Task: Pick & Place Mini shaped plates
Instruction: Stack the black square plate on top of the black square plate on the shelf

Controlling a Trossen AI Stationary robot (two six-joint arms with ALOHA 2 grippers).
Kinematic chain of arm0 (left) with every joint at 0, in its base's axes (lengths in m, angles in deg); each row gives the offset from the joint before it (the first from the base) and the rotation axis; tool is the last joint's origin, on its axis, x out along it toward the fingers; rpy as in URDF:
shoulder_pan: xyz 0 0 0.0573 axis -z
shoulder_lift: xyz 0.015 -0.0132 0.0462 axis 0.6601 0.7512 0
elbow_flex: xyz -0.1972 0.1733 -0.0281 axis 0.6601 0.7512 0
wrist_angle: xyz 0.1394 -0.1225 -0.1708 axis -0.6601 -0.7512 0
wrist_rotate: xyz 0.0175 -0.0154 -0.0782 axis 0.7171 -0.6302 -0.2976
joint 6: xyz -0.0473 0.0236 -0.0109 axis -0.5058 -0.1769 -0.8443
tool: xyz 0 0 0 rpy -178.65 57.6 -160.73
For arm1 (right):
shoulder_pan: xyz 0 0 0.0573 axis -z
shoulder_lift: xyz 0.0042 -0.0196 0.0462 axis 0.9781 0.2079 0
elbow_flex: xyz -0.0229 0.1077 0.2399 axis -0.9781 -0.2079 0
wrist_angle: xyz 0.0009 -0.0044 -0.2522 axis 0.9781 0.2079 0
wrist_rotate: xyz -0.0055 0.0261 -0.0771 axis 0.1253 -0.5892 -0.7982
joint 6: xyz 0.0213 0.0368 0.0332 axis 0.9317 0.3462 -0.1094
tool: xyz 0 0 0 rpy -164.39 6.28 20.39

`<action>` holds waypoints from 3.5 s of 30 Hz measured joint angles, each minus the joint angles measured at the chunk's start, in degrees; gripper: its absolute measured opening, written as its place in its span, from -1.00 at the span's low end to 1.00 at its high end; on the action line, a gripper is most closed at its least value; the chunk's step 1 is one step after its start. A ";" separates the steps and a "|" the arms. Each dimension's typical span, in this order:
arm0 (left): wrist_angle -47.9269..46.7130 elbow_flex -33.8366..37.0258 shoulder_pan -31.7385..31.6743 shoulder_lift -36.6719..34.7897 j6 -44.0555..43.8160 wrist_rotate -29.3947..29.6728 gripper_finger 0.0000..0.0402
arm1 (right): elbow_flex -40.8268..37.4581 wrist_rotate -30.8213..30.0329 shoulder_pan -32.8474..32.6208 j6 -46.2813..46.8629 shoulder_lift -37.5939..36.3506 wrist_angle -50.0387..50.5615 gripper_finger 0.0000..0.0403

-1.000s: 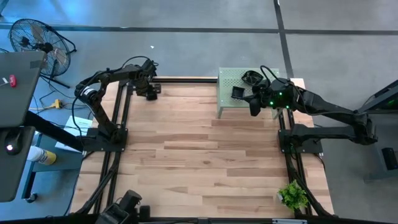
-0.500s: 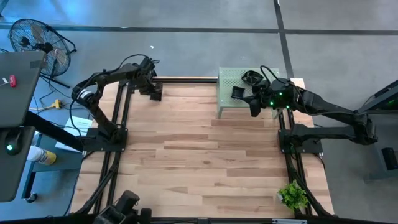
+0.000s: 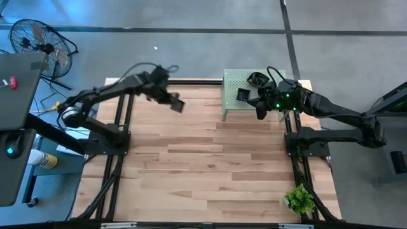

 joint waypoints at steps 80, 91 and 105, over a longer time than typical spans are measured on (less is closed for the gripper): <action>59.22 36.48 32.19 -26.09 14.05 15.15 -1.00 | 0.00 -20.78 -24.29 9.14 16.47 -10.85 -0.90; 59.89 44.42 32.19 -38.04 12.32 19.61 -1.00 | 0.00 -14.38 -24.06 10.16 31.55 -9.17 -0.60; 59.70 46.75 32.21 -41.12 9.01 19.98 -1.00 | 0.00 -5.76 -23.43 3.17 50.61 -28.82 -0.57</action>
